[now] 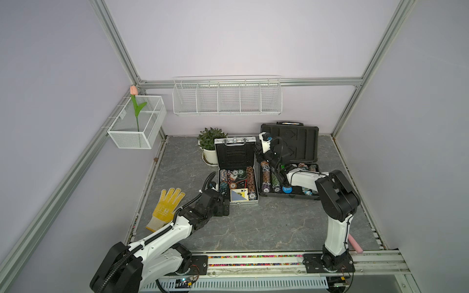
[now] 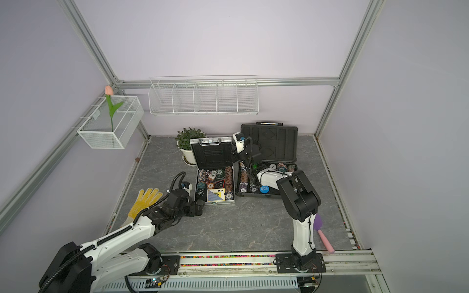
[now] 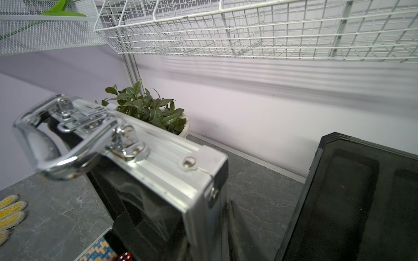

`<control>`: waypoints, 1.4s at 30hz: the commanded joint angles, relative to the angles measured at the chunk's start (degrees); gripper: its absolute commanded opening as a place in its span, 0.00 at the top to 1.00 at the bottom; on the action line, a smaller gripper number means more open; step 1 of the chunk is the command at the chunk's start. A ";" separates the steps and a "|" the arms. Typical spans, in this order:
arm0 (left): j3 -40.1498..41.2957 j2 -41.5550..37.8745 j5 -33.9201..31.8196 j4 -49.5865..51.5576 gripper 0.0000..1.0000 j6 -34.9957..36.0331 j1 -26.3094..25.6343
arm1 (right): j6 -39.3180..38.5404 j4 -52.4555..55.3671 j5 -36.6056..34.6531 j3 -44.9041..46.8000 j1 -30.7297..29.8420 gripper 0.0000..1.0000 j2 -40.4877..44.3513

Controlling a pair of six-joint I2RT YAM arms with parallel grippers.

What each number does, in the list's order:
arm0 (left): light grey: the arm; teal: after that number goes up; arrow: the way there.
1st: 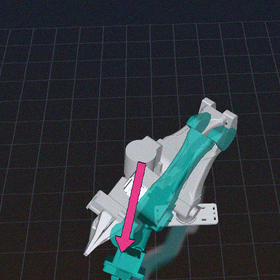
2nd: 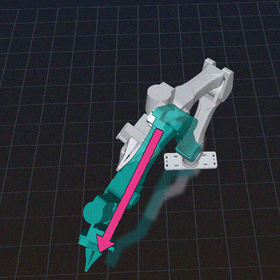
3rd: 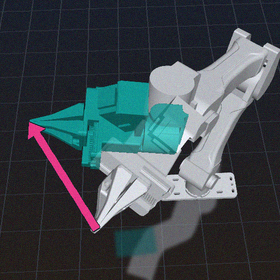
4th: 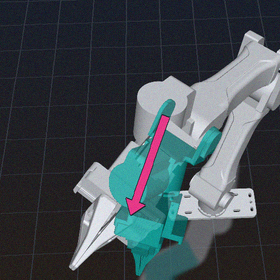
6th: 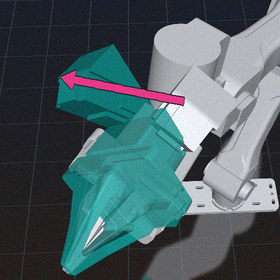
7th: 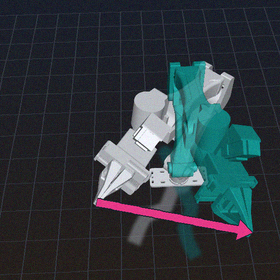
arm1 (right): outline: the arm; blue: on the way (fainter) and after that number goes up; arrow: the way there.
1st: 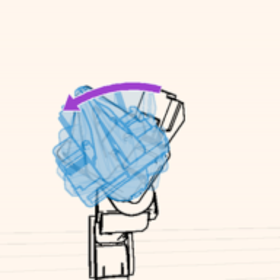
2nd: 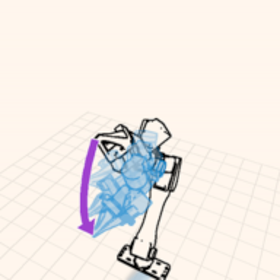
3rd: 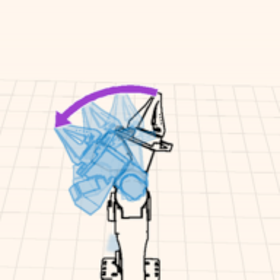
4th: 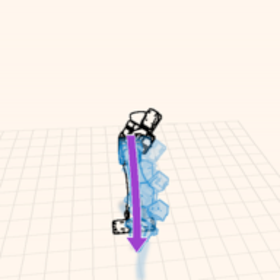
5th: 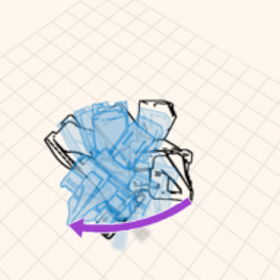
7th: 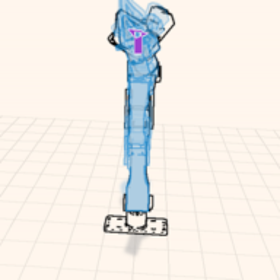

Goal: Close the poker set cases
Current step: Close the lid of the poker set case.

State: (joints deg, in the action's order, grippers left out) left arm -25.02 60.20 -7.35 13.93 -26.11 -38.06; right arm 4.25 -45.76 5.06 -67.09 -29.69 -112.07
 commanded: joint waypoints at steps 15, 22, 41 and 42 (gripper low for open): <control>-4.08 9.95 -5.50 1.13 0.00 -7.64 -1.40 | -1.46 1.25 3.07 3.11 -0.68 0.72 3.78; -3.74 11.77 -7.55 -2.46 0.00 -9.92 -1.40 | -1.46 -0.98 1.79 7.32 -2.43 0.71 6.19; -4.25 11.81 -9.91 -2.38 0.00 -9.51 -1.40 | 0.51 -8.65 -5.94 22.03 -7.13 0.32 12.40; -4.30 11.30 -10.03 -2.01 0.00 -9.29 -1.40 | 0.77 -8.84 -6.19 22.45 -7.17 0.29 12.46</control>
State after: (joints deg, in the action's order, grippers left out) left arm -27.51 72.79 -13.80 13.39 -34.24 -39.51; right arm 4.29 -50.63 0.58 -45.80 -36.60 -101.69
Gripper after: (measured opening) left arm 0.996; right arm 0.697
